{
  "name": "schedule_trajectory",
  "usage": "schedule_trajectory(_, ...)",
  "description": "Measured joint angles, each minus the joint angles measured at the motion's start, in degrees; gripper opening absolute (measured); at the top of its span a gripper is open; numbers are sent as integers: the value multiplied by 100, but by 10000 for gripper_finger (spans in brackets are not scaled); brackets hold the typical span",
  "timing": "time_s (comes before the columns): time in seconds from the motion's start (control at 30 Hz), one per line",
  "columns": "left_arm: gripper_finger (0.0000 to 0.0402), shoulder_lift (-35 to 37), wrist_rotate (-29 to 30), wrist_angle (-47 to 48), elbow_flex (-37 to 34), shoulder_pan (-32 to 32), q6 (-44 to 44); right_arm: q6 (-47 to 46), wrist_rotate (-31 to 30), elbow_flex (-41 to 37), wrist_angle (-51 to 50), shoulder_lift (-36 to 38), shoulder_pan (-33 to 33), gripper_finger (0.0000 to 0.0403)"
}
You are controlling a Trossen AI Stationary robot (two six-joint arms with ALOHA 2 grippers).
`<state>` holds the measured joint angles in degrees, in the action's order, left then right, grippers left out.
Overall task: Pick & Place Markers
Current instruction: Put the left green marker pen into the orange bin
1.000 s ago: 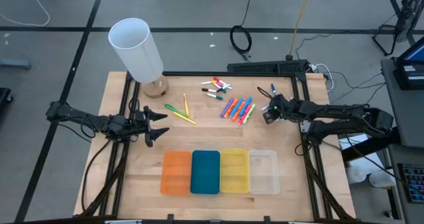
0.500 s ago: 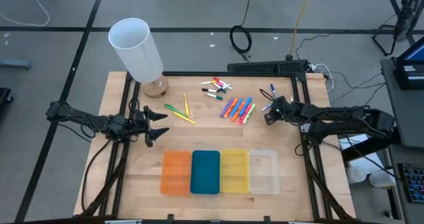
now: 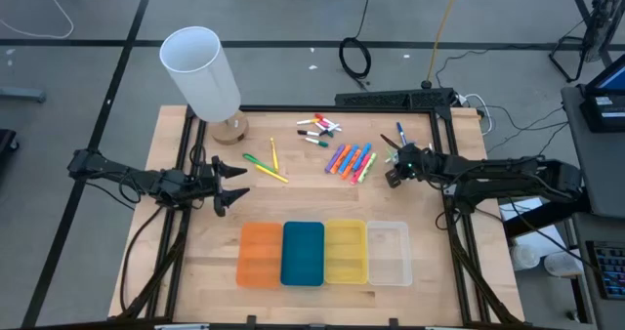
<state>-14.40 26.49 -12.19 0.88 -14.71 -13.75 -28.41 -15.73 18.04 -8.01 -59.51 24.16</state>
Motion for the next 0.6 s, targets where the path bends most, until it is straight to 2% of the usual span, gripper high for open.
schedule_trajectory(0.4,324,1,0,0,1,-2,-1,871,1000,17,1789,791,-448,25)
schedule_trajectory(0.6,324,-1,-1,-1,0,-2,2,1505,1161,20,2953,863,-707,31)
